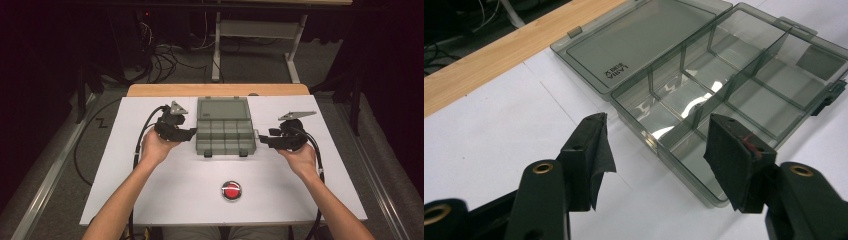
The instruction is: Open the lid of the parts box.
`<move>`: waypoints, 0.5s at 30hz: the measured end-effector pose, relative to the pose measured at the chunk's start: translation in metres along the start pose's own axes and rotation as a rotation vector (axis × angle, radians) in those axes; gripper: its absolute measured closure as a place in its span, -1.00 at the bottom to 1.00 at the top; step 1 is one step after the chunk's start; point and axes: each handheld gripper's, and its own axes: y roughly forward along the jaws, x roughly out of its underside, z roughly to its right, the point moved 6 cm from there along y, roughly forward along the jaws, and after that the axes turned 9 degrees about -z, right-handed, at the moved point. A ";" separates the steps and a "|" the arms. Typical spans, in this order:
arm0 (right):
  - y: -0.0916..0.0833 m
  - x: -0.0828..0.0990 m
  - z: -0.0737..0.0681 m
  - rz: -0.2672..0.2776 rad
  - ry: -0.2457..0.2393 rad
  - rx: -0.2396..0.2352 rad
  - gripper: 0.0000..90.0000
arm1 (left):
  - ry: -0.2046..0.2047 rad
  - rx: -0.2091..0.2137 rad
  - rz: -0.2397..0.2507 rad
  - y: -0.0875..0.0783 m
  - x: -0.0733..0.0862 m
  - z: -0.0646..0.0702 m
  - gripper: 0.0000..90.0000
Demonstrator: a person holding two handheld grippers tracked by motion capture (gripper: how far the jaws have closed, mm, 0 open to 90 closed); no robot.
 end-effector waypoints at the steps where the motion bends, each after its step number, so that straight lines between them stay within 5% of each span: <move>1: -0.001 0.002 -0.001 0.006 -0.001 0.000 0.05 | -0.006 -0.008 0.007 -0.001 0.002 0.000 -0.06; 15: -0.024 0.019 -0.002 0.104 0.009 -0.003 -0.01 | -0.027 -0.015 0.080 -0.025 0.030 0.005 -0.08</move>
